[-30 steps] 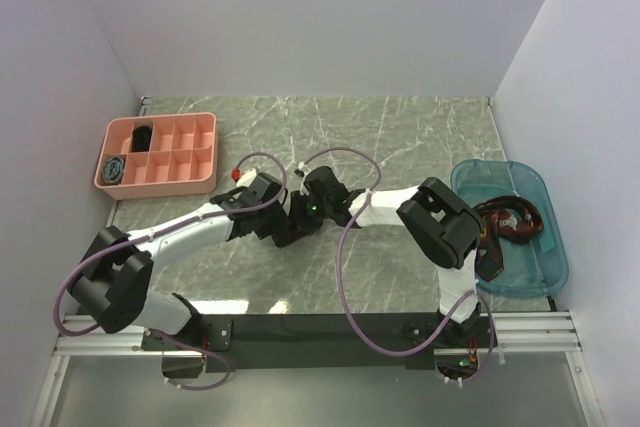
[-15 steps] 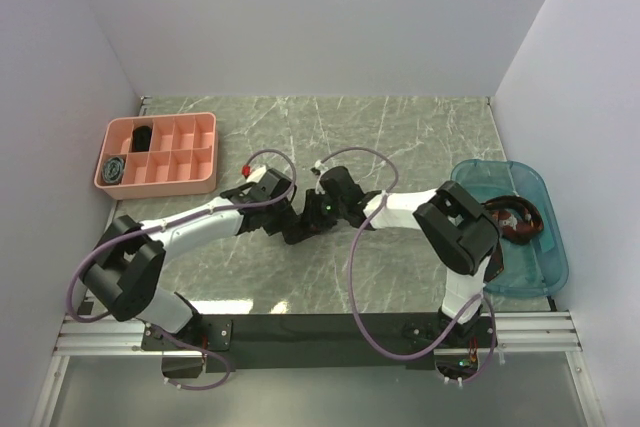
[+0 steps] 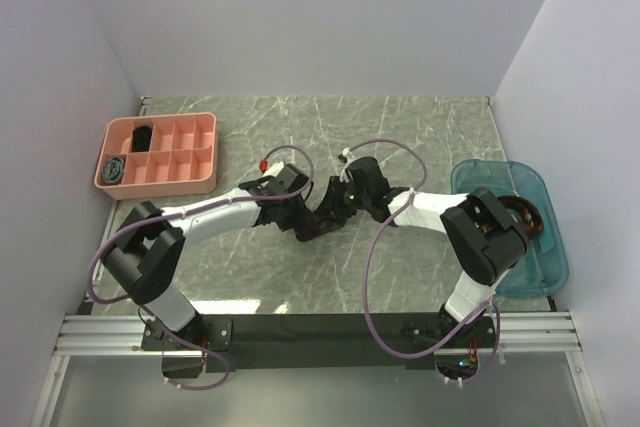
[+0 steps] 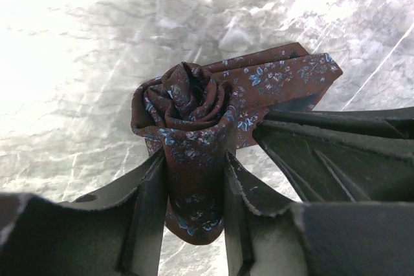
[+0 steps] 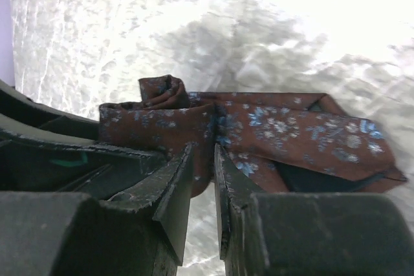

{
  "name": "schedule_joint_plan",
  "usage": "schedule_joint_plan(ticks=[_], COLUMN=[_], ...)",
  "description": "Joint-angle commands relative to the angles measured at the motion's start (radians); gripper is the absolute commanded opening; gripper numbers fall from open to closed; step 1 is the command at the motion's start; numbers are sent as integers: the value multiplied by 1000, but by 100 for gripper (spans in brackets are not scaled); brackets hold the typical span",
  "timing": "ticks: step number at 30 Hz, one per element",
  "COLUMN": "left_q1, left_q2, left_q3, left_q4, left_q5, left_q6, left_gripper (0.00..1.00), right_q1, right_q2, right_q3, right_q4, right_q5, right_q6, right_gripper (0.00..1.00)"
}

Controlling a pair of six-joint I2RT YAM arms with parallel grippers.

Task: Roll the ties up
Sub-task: Roll the tie

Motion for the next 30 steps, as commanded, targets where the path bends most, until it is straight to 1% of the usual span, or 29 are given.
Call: schedule_joint_plan(ticks=[1, 7, 12, 18, 25, 30], left_q1=[-22, -42, -51, -59, -71, -82], left_q2=[53, 96, 129, 179, 273, 313], left_q3=[57, 125, 174, 232, 304, 341], left_q4=[-69, -112, -140, -160, -180, -174], left_q5=[-1, -16, -18, -16, -2, -4], left_q6=[39, 53, 67, 82, 105, 107], left_gripper=[41, 42, 44, 42, 43, 48], right_q1=[-22, -65, -104, -102, -102, -102], right_q2=[-35, -50, -12, 45, 77, 77], right_q3=[-30, -83, -103, -108, -151, -183], right_q4=[45, 38, 41, 61, 97, 134], right_q5=[-25, 29, 6, -29, -54, -63], right_q6=[-21, -41, -29, -3, 55, 68], right_gripper=[27, 27, 25, 18, 14, 13])
